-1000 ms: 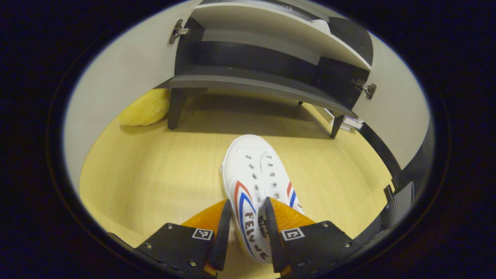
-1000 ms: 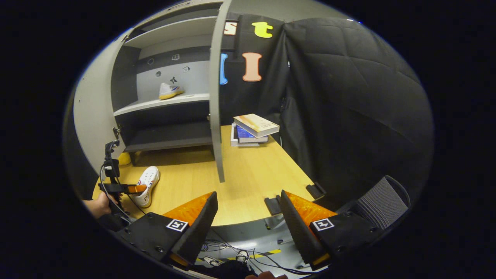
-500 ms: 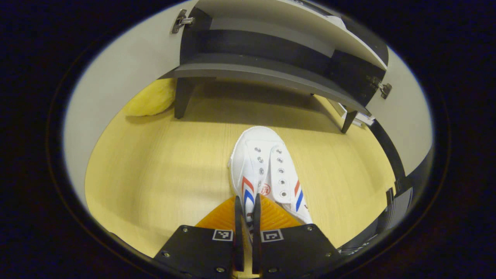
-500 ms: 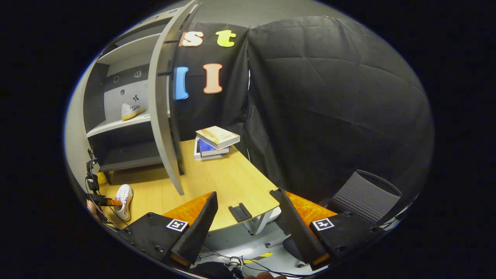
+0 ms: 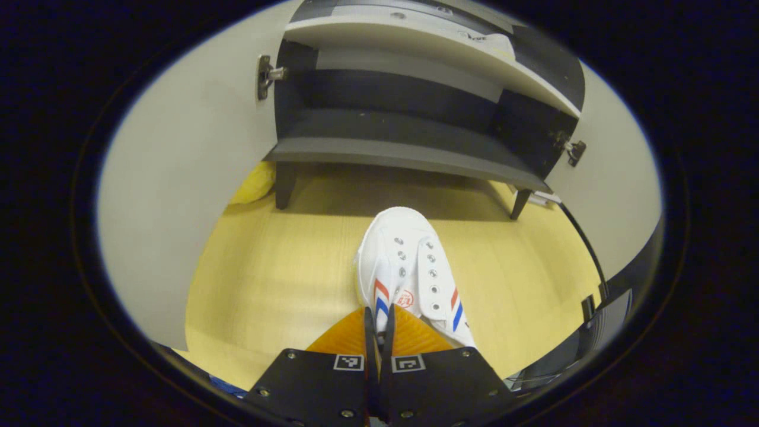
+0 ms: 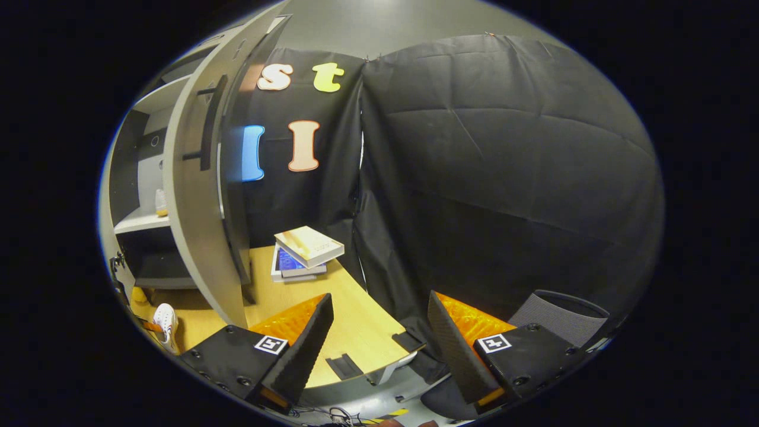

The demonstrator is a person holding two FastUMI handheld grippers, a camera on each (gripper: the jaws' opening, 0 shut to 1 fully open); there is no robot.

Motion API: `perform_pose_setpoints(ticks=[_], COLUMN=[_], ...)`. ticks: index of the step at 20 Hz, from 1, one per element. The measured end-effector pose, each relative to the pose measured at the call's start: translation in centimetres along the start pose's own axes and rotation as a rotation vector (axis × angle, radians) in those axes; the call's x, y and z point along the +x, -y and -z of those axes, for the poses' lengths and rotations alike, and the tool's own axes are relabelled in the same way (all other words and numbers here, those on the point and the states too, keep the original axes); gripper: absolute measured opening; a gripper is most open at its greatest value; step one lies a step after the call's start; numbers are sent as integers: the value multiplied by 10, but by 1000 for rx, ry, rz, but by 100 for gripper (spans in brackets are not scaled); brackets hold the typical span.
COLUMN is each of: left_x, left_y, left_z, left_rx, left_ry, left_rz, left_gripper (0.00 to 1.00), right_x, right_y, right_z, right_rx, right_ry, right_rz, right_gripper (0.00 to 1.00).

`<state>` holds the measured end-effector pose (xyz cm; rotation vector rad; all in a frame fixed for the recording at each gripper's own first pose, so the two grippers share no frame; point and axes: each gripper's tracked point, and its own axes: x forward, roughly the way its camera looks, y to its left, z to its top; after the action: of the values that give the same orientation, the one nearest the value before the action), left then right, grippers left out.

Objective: Grab one shoe with the right hand and put it into the shoe cabinet, grab the other shoe with the left hand and put it into the shoe cabinet; then close the right door with the right hand and the left door with the left hand.

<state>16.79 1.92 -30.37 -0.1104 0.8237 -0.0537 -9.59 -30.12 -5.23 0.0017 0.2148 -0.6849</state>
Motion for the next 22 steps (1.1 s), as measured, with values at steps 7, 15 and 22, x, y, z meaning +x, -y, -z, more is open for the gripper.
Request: perform_pose_setpoints(ticks=[7, 15, 22], left_x=[-53, -47, -52], left_y=[-13, -11, -11], left_z=[-40, -38, -42], left_rx=[51, 10, 67], left_ry=[210, 403, 529], left_rz=[29, 45, -11], left_gripper=[1, 1, 1], right_x=[56, 89, 105], right_y=[-27, -29, -12], right_z=[-38, -61, -68], right_rx=[60, 74, 62], right_ry=[61, 112, 141], right_rz=[-65, -86, -53], right_gripper=[96, 96, 96])
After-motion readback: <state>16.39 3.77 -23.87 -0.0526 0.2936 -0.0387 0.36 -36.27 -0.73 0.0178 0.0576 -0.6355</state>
